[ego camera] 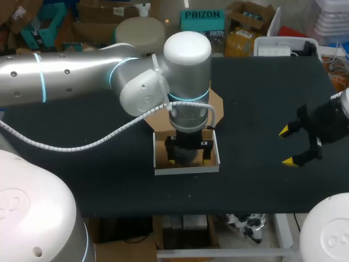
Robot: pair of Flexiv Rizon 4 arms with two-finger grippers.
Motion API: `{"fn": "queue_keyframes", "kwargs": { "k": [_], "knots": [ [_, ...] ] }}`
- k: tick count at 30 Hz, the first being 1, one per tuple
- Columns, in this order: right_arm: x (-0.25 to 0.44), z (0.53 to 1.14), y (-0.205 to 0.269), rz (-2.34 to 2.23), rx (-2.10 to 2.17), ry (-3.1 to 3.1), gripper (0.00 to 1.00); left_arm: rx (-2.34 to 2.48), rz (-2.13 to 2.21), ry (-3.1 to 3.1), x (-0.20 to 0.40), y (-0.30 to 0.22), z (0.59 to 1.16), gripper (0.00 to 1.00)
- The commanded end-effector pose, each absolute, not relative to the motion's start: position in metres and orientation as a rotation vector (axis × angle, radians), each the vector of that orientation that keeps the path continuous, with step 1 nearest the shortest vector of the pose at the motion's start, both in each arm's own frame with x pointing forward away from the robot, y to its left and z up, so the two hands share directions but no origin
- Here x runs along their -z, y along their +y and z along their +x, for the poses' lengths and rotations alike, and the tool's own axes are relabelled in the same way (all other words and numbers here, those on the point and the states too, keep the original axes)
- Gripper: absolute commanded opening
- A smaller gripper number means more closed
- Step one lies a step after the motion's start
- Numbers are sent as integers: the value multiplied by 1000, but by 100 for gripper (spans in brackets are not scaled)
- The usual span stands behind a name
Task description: Assemble the packaging by folding the flat box into shape, placing the metal phone stand inside, and closing the box properly
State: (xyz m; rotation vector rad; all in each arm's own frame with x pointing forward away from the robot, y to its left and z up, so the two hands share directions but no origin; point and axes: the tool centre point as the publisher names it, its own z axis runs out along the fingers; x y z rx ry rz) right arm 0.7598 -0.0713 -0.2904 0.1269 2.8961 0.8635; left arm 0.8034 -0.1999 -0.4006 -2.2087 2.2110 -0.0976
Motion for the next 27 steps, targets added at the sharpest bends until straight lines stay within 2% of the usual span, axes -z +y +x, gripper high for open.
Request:
{"fn": "queue_keyframes", "kwargs": {
  "k": [1,27],
  "knots": [
    [289,760,-72,125,-869,2897,100,93,-2207,2199,402,-204,795,100],
    [289,760,-72,125,-869,2897,100,73,-2315,2132,407,-207,748,100]
  ]
}}
